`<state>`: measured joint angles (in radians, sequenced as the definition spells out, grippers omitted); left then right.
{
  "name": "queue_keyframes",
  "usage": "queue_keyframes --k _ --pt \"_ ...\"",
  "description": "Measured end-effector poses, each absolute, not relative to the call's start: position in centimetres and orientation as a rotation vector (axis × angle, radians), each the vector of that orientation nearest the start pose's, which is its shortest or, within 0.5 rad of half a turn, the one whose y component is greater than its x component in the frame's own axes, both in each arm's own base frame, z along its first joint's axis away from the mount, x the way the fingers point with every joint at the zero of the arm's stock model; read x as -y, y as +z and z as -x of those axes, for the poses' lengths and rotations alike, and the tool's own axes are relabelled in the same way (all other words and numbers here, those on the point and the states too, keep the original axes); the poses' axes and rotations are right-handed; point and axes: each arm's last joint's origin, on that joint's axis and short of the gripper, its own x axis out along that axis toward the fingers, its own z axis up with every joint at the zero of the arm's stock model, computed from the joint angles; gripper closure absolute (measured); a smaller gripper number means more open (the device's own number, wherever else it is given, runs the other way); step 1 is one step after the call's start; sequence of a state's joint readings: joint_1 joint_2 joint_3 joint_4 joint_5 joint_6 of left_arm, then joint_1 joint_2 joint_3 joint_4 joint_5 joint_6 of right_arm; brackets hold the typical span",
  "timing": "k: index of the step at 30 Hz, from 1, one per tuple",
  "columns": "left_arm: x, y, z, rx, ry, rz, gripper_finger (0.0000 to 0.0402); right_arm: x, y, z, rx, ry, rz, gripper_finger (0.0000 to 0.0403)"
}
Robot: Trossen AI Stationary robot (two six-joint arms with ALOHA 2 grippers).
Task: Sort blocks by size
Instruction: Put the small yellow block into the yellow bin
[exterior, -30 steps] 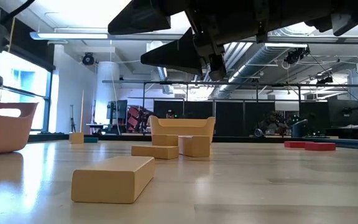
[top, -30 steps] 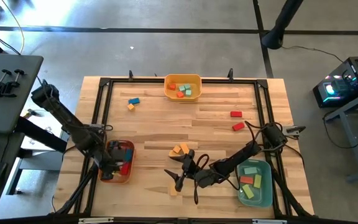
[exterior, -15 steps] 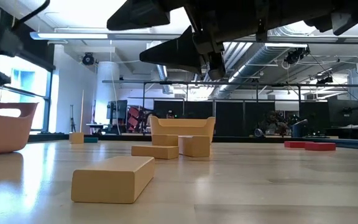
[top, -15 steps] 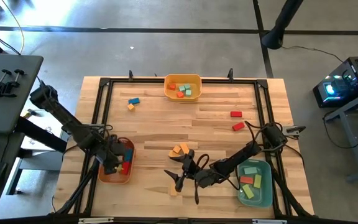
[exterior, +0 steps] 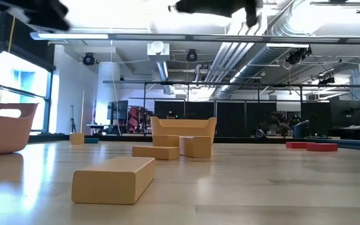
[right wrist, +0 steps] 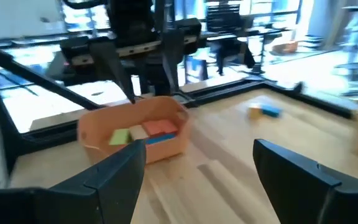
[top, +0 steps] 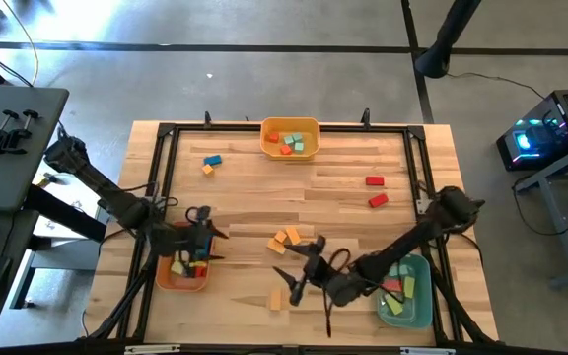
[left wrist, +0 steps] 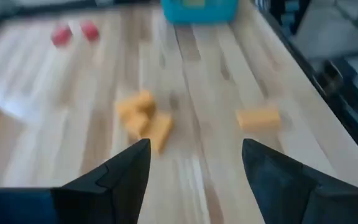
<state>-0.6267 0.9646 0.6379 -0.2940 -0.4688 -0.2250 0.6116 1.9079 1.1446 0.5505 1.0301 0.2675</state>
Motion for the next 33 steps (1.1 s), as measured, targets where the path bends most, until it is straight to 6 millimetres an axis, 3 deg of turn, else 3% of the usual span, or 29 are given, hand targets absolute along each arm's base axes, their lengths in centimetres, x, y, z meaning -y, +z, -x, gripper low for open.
queue_keyframes --k 6,11,18,28,33 --pt "9.5 21.6 -19.8 -0.301 -0.011 -0.078 0.0161 -23.5 21.0 -31.5 -0.113 -0.531 -0.088 0.0110" --pt "9.1 18.8 -22.6 -0.277 -0.009 -0.093 0.0161 -23.8 20.0 -30.5 -0.117 -0.586 -0.150 0.0110" --pt "9.5 15.3 -25.8 -0.282 -0.079 -0.063 0.0147 -22.2 18.8 -30.7 -0.155 -0.637 -0.243 0.0110" --pt "10.5 13.4 -31.3 -0.325 -0.141 -0.013 0.0092 -21.2 18.4 -31.5 -0.233 -0.601 -0.292 0.0110" --pt "10.5 12.4 -32.5 -0.449 -0.076 -0.055 0.0090 -21.2 18.4 -31.5 -0.246 -0.586 -0.321 0.0110"
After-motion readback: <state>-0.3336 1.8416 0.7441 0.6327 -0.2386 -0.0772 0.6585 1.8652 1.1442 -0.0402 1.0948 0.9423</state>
